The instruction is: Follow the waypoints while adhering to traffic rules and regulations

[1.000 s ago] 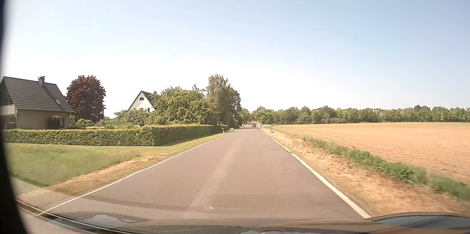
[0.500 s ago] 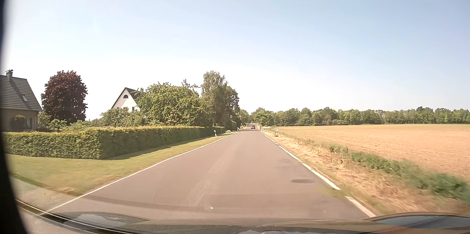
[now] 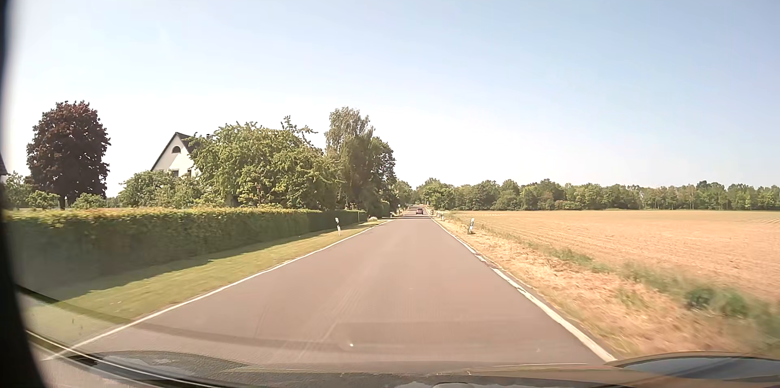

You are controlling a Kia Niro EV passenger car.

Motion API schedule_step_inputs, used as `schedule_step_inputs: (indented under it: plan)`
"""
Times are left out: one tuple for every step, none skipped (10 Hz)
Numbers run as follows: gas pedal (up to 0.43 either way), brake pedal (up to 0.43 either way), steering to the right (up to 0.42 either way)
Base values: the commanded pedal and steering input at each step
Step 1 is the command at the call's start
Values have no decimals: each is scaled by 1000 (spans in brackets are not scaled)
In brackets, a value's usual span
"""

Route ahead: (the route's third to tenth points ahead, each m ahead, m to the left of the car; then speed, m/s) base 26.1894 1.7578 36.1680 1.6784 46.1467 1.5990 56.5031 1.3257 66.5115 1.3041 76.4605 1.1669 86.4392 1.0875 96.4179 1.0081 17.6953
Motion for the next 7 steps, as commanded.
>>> schedule_step_inputs:
  plan:
    - [209, 0, 2]
    - [209, 0, 2]
    - [197, 0, 1]
    - [197, 0, 2]
    - [197, 0, 1]
    - [197, 0, 2]
    - [197, 0, 2]
